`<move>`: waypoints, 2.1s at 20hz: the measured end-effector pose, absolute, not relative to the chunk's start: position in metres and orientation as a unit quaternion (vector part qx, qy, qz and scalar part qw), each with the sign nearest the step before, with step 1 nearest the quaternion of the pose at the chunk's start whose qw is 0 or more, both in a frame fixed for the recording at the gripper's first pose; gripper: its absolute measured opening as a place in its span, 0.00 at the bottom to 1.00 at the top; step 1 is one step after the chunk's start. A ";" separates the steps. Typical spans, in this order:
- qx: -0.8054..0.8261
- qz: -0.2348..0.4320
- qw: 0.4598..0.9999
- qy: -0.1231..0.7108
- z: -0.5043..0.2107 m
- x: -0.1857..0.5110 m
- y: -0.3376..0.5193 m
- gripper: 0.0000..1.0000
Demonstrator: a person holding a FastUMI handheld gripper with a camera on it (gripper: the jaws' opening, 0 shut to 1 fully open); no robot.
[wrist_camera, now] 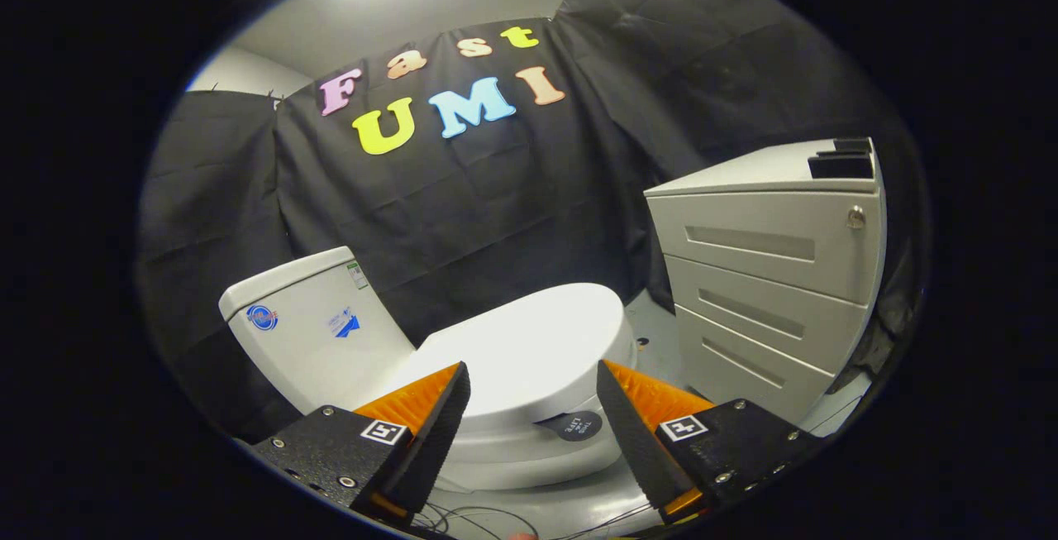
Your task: Open the toilet lid.
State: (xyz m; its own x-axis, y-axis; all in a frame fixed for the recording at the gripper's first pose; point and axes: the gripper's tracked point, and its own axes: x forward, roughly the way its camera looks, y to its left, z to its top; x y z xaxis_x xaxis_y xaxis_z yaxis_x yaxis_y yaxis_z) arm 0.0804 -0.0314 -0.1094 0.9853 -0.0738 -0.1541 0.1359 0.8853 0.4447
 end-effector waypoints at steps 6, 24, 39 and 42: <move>0.315 -0.071 0.943 0.077 -0.144 0.095 -0.030 0.95; 0.502 -0.123 0.844 0.143 -0.246 0.122 -0.041 0.82; 0.576 -0.101 0.805 0.102 -0.239 0.133 -0.039 0.11; 0.604 -0.099 0.785 0.096 -0.237 0.136 -0.039 0.04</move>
